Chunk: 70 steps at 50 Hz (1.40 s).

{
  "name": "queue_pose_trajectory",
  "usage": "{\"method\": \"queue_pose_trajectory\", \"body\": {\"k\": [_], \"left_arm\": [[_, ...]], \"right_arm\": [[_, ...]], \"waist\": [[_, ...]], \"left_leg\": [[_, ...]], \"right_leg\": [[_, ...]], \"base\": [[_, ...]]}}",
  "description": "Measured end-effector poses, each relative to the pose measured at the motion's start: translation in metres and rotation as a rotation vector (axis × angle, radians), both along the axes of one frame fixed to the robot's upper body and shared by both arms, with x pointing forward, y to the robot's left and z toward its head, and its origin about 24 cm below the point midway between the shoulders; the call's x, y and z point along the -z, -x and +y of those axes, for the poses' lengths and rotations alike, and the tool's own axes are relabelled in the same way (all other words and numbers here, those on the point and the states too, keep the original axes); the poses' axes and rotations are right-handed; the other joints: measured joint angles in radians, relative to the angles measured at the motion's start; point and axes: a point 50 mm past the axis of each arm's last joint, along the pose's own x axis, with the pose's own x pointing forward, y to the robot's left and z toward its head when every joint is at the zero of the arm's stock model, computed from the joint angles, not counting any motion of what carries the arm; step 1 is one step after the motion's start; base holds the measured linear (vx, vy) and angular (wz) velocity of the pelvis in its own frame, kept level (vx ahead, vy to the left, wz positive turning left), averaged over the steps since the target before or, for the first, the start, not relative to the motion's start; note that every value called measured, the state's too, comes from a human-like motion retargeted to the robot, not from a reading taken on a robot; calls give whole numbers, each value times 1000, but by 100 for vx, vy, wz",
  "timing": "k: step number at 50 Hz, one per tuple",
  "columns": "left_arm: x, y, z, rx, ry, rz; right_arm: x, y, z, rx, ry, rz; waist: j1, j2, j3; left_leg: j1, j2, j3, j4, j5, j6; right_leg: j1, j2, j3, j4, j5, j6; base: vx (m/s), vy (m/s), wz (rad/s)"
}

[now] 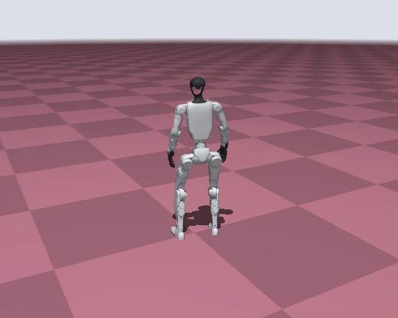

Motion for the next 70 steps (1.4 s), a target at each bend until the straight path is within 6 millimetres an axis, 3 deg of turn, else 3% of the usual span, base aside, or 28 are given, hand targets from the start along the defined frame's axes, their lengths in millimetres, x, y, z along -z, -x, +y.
{"method": "queue_pose_trajectory", "body": {"k": [9,25,35,51,53,57,70], "left_arm": [[6,14,-7,14,46,49],[8,16,-14,-20,87,45],[8,15,-19,-49,85,27],[8,11,-29,-9,67,12],[14,29,-41,-5,79,48],[9,12,-32,8,58,16],[6,-2,-41,28,57,-11]], "right_arm": [[7,23,-3,49,-27,75],[8,14,14,78,-101,52],[6,11,6,131,-72,21],[1,6,-8,154,-7,-25],[10,25,3,154,-9,9],[2,9,-11,155,12,-23],[-2,2,-20,160,47,-38]], "waist": [[11,14,-12],[-4,-4,-36],[-14,1,-47],[-20,21,-42],[-25,-5,-72],[-26,8,-60],[-23,36,-29]], "left_leg": [[76,-25,7,-63,-21,20],[207,-127,58,-341,70,46],[290,-170,78,-553,171,48],[281,-179,92,-562,169,46],[275,-211,107,-601,216,53],[255,-203,95,-565,173,50],[235,-189,104,-564,169,40]], "right_leg": [[63,-14,6,-33,0,0],[71,-91,16,-48,29,29],[65,-112,18,-65,60,43],[64,-118,23,-82,93,46],[-20,-155,44,38,61,45],[-1,-145,32,4,60,46],[10,-131,23,-43,107,36]], "base": [[6,6,7],[2,8,7],[0,5,2],[0,0,0],[-7,0,8],[3,2,7],[0,0,0]]}}
